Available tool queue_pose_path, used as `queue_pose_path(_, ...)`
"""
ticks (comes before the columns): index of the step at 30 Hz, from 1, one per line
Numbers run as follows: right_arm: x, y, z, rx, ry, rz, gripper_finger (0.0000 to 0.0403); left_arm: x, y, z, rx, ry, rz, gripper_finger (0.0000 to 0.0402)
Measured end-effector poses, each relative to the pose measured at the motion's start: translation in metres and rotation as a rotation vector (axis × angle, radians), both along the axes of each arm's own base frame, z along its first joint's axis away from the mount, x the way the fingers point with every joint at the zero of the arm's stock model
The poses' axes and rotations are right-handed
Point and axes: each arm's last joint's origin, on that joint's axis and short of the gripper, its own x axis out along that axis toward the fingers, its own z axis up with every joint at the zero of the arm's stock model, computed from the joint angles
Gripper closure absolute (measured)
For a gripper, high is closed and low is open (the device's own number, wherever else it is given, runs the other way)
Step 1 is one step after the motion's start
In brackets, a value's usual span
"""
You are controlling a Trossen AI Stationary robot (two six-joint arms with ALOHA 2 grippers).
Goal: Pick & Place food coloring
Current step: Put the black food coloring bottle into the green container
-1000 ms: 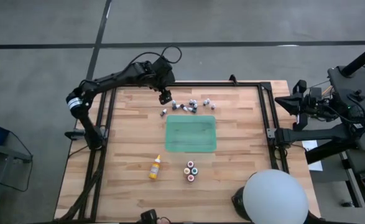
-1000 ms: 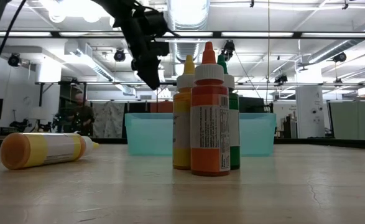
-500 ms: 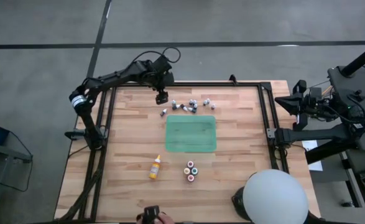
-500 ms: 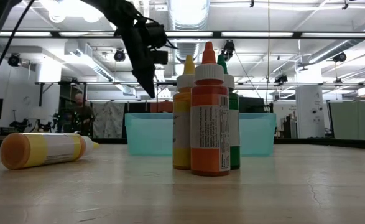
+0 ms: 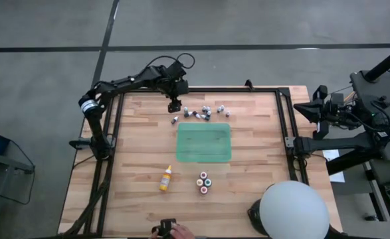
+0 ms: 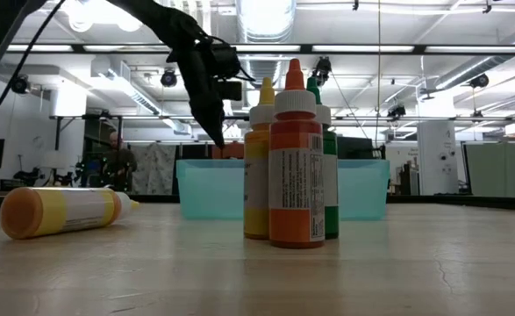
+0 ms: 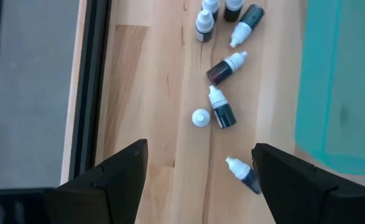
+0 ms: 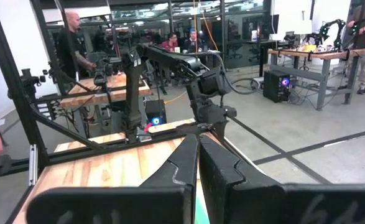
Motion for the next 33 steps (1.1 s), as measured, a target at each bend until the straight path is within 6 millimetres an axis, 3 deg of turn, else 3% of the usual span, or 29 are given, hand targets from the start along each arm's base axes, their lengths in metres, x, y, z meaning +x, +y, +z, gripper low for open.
queue_pose_path(23, 0.0, 0.0, 0.0, 0.002, -0.001, 0.0, 0.0394, 0.036, 0.02, -0.037, -0.09, 0.022, 0.123, 0.0142)
queue_pose_path(33, 0.0, 0.0, 0.0, 0.002, 0.0, 0.0, 0.0394, 0.041, 0.02, -0.059, -0.142, 0.101, 0.13, 0.0142)
